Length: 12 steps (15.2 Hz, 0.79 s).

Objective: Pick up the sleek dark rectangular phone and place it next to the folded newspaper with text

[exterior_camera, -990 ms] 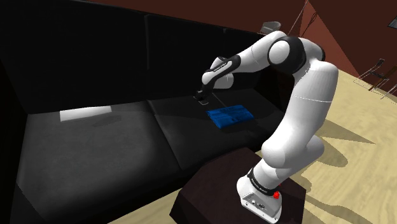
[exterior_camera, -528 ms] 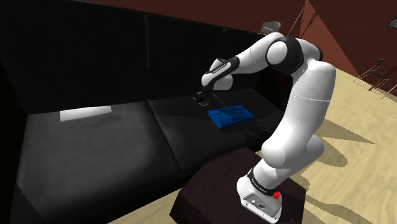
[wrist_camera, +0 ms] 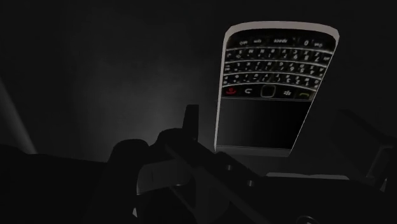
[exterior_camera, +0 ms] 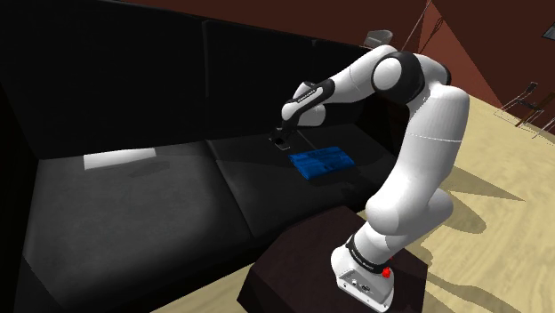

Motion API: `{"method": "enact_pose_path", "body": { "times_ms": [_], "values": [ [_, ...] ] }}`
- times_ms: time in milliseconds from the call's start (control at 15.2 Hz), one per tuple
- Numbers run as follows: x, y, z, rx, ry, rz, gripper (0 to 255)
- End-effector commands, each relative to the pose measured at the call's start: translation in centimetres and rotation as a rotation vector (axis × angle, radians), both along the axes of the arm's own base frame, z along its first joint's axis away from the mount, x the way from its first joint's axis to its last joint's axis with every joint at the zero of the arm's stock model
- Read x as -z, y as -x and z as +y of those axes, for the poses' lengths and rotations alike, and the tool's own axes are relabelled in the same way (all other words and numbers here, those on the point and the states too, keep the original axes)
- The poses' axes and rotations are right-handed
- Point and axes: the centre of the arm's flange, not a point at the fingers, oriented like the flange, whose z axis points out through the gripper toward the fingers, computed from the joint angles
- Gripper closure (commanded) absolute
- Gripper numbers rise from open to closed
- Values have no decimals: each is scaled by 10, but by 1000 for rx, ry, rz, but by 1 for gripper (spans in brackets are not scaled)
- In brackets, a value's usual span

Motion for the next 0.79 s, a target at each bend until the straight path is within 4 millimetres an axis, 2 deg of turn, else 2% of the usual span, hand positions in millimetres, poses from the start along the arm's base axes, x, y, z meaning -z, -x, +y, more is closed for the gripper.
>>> {"method": "enact_pose_path", "body": {
  "times_ms": [0, 198, 726],
  "values": [
    [-13, 3, 1, 0, 0, 0, 0],
    [-49, 10, 3, 0, 0, 0, 0],
    [-49, 10, 3, 0, 0, 0, 0]
  ]
}}
